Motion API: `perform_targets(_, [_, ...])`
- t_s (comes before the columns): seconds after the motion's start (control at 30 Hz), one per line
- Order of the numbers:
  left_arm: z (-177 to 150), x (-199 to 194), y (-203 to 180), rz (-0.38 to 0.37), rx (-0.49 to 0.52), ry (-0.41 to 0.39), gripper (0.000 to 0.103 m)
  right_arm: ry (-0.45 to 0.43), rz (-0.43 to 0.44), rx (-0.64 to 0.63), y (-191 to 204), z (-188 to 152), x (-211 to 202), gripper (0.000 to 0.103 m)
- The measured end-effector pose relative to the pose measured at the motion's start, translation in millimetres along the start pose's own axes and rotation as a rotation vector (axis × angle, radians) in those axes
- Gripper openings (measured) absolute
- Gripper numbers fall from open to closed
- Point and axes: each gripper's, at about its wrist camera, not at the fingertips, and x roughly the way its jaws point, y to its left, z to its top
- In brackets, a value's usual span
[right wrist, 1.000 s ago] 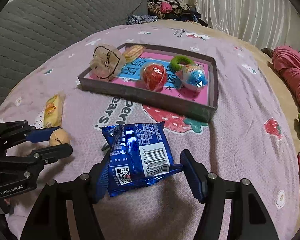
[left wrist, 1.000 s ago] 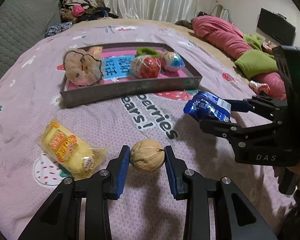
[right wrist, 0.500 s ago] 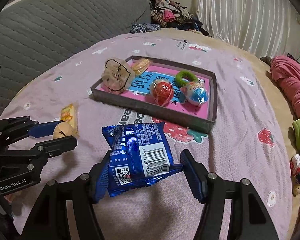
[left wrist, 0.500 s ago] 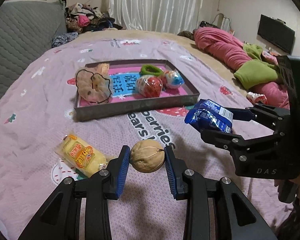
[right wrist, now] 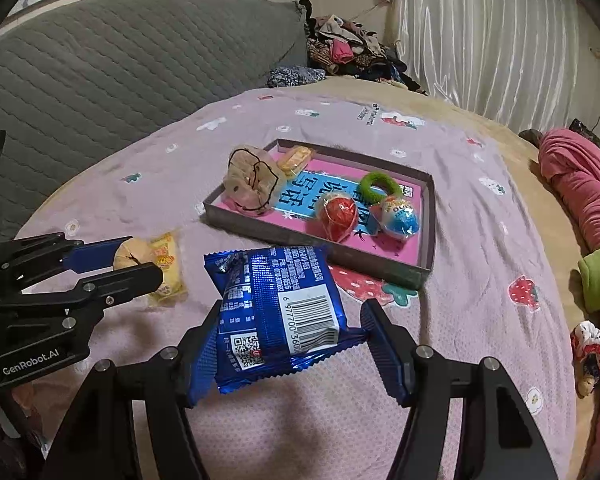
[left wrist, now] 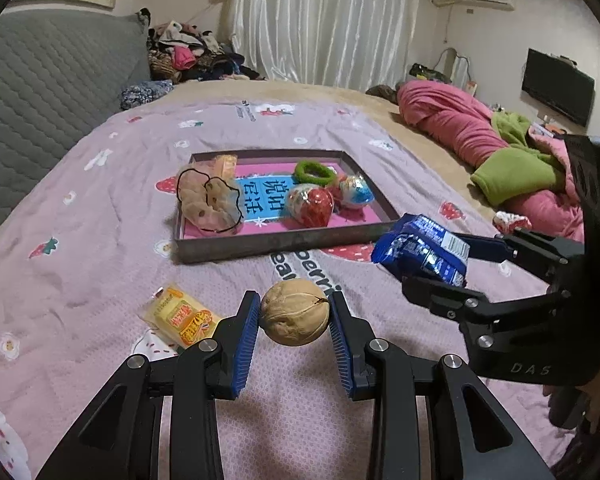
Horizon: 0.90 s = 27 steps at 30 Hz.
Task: Organize objects
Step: 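Carry the walnut and blue snack bag with both tools over the tray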
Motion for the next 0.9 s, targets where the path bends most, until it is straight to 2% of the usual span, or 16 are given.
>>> perform_targets(0.33, [15.7,-4.7,-3.1,0.019,0.008,-0.016,0.036,-0.060,0.010,0.047,-8.1,14.2,-11.6,0.066])
perform_targets(0.9, [69.0,3.5,5.5,0.017,-0.015,-0.051,0.036,-0.182,0.000,0.097,-20.5,51.9,-46.9,0.066])
